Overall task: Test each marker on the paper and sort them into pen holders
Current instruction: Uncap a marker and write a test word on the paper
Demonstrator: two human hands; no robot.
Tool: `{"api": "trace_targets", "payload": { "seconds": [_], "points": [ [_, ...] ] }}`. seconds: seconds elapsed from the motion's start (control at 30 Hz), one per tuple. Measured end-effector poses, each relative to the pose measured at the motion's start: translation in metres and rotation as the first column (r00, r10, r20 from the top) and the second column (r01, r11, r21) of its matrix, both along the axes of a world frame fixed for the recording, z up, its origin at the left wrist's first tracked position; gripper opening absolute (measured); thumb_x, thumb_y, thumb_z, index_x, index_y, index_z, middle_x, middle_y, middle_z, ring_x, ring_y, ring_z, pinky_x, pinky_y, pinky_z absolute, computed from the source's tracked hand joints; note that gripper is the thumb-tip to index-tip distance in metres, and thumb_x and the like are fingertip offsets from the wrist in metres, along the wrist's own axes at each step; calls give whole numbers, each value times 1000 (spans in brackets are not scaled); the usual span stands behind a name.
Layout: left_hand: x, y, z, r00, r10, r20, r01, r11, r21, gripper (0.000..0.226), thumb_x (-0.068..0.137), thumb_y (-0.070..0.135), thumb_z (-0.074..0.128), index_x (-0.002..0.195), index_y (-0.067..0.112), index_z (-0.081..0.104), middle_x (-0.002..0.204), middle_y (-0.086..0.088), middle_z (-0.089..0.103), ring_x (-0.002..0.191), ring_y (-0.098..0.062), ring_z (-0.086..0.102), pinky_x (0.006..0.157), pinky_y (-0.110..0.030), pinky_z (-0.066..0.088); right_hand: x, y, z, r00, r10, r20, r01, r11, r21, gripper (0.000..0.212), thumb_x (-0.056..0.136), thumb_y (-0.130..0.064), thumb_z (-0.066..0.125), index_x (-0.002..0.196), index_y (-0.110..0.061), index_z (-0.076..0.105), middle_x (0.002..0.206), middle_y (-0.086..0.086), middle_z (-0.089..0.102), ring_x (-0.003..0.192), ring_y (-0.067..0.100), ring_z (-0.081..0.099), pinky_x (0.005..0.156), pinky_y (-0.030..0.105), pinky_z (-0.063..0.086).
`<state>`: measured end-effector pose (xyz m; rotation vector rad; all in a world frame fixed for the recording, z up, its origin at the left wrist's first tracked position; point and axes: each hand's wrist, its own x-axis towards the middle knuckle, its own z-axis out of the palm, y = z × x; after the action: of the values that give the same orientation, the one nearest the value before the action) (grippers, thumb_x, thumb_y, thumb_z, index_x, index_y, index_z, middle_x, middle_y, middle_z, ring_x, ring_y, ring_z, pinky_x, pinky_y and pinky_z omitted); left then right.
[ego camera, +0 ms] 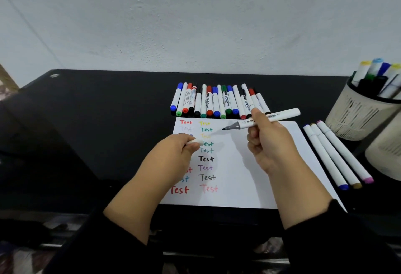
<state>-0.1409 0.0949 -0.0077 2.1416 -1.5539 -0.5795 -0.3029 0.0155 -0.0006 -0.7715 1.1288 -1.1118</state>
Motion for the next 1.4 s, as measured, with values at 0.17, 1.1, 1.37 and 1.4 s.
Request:
{"api": "trace_targets", "payload": {
  "seconds": [0.17,1.1,1.37,1.4],
  "points": [
    [4,-9,-3,1000,-2,22,4,996,-85,25,97,41,41,107,29,60,83,11,58,73,-4,54,60,-21,42,-3,-4,1,999,11,-34,-12,1000,-24,24,95,-36,54,90,-14,64,60,3,61,48,8,47,39,17,35],
    [22,-33,-12,993,-9,-114,-7,990,-140,30,96,43,43,117,31,59,91,18,54,77,4,48,59,-13,31,34,-56,-30,827,-78,-557,-176,905,-388,20,89,-26,64,73,-22,54,66,-6,60,59,2,56,51,7,42],
    [18,-34,-14,996,-17,-86,6,991,-133,27,95,44,43,109,28,61,84,18,53,76,4,47,61,-14,34,33,-59,-33,842,-97,-530,-141,910,-390,17,90,-24,63,81,-13,54,70,1,58,64,12,54,65,25,47],
    [18,-35,-14,996,-20,-85,9,991,-133,27,95,43,43,110,28,61,84,18,52,77,5,47,62,-13,34,33,-59,-33,840,-93,-534,-148,909,-390,17,90,-23,63,80,-13,53,69,0,57,63,11,53,63,23,46]
  ]
}}
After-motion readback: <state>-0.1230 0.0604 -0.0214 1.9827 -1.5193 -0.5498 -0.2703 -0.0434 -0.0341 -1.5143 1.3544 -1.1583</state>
